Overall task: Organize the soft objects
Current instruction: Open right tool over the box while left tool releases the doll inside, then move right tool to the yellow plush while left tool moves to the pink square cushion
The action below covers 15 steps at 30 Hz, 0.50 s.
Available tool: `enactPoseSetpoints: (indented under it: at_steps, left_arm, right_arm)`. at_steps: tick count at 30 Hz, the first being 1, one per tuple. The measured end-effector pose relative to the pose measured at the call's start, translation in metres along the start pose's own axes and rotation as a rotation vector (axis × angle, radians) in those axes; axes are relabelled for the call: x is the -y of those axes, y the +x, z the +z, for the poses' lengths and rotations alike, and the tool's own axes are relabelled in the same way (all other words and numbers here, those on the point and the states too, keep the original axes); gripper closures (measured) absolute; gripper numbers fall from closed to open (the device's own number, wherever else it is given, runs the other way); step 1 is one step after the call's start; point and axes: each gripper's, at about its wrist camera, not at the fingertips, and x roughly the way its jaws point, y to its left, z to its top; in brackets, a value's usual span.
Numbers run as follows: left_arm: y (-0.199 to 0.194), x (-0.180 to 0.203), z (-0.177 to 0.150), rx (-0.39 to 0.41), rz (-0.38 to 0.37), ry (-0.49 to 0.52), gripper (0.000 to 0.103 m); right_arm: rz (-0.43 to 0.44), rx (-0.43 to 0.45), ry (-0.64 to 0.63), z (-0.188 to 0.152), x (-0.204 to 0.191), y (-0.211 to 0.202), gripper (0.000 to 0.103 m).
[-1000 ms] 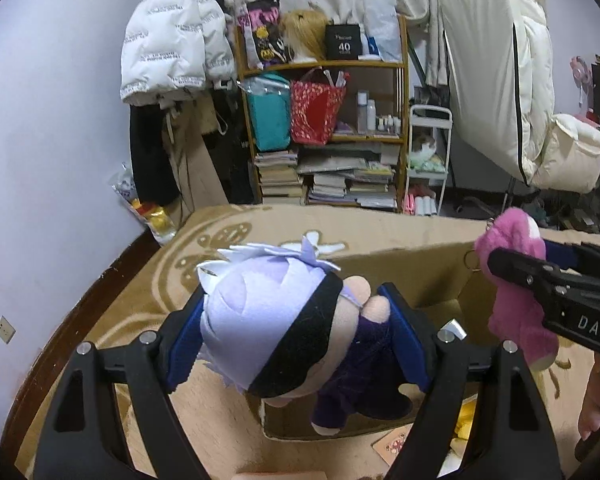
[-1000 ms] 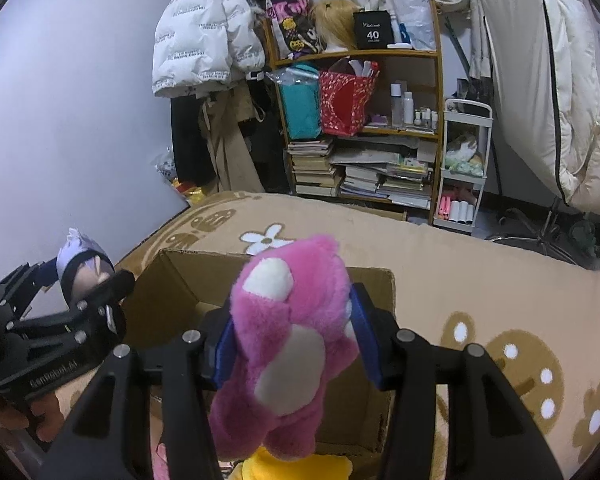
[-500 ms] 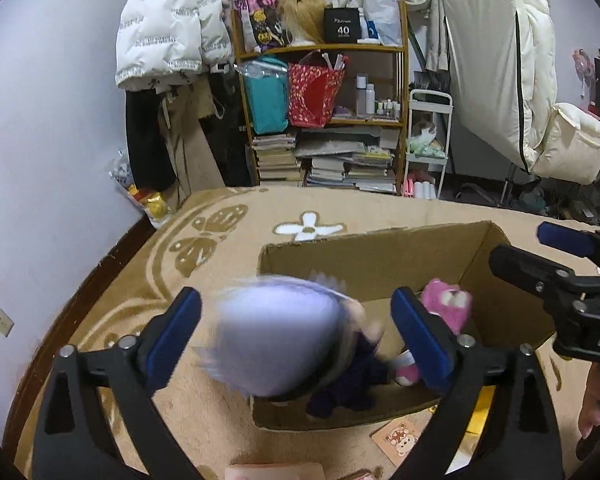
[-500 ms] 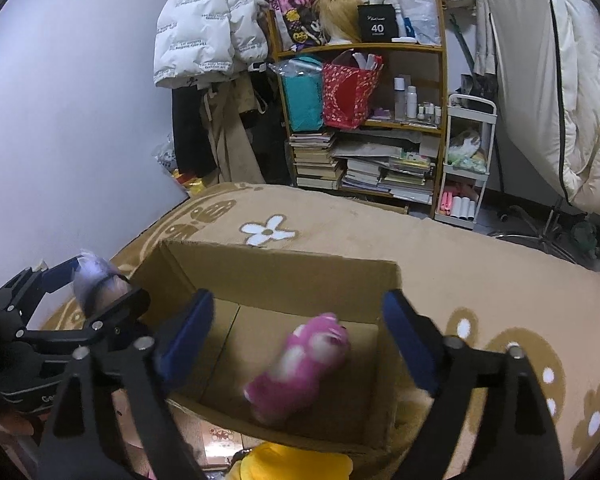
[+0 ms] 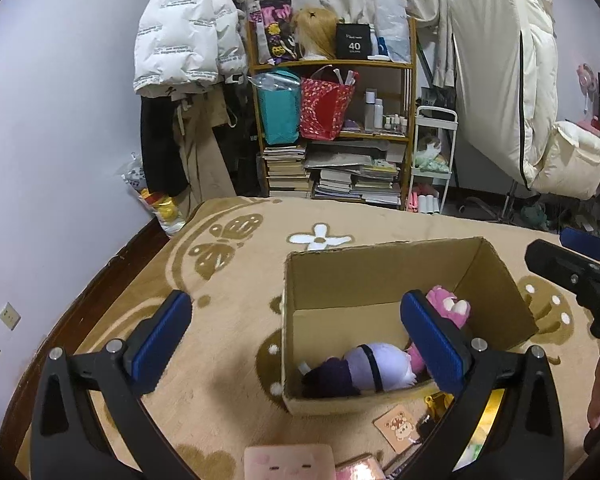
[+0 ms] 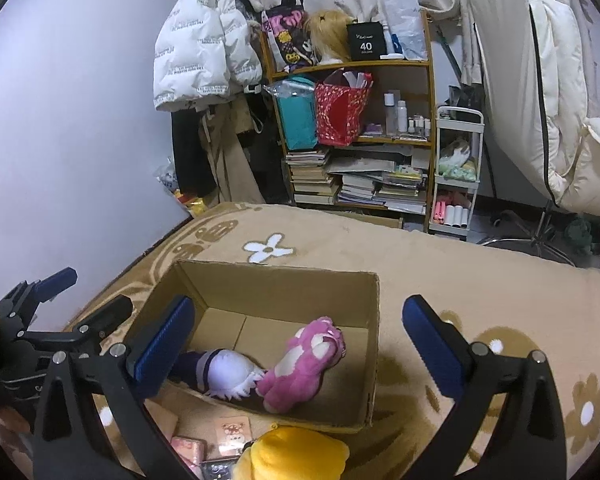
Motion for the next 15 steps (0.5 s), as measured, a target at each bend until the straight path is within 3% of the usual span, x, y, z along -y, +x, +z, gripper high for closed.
enactPoseSetpoints:
  at_steps: [15]
  left_arm:
    - [-0.047, -0.031, -0.010, 0.001, 0.035, -0.082, 0.000]
  right_arm:
    - [-0.008, 0.010, 0.020, -0.021, -0.003, -0.036, 0.000]
